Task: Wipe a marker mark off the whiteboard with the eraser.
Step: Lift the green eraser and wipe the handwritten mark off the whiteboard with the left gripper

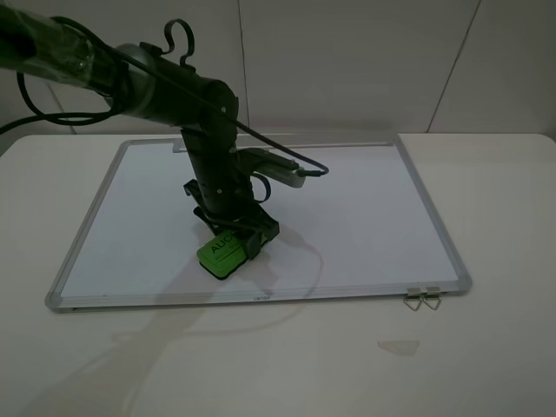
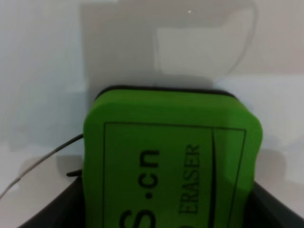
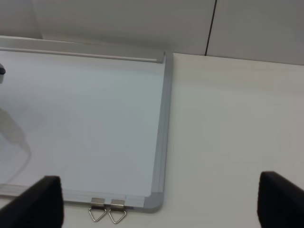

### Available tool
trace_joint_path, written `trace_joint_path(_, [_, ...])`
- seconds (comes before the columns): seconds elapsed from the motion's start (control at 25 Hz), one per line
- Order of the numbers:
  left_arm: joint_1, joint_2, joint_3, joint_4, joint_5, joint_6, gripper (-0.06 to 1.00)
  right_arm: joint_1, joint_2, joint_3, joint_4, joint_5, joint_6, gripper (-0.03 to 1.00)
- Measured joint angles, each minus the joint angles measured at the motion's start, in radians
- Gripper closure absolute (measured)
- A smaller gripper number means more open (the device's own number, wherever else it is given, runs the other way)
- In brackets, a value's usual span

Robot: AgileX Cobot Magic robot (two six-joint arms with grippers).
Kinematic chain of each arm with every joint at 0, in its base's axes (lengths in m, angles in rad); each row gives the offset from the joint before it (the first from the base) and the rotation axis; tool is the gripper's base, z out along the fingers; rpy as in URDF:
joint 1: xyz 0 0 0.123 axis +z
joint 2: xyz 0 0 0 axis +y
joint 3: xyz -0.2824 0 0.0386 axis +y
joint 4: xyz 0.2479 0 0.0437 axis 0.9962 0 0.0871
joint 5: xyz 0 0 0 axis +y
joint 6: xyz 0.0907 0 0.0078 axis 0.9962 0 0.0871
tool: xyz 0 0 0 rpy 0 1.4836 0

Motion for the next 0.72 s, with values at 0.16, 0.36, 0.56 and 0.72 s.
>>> trace_joint_path(0.16, [-0.001,0.005,-0.003,0.007,0.007,0.055,0.35,0.0,0.0,0.0,0.0,0.0,0.0,0.15])
trace_joint_path(0.36, [-0.001,0.015,-0.01,0.014,0.019,0.116,0.35,0.0,0.0,0.0,0.0,0.0,0.0,0.15])
trace_joint_path(0.56, [-0.004,0.027,-0.017,0.061,0.023,0.14,0.35,0.0,0.0,0.0,0.0,0.0,0.0,0.15])
trace_joint_path(0.72, [-0.001,0.027,-0.017,0.112,0.011,0.074,0.35,0.0,0.0,0.0,0.0,0.0,0.0,0.15])
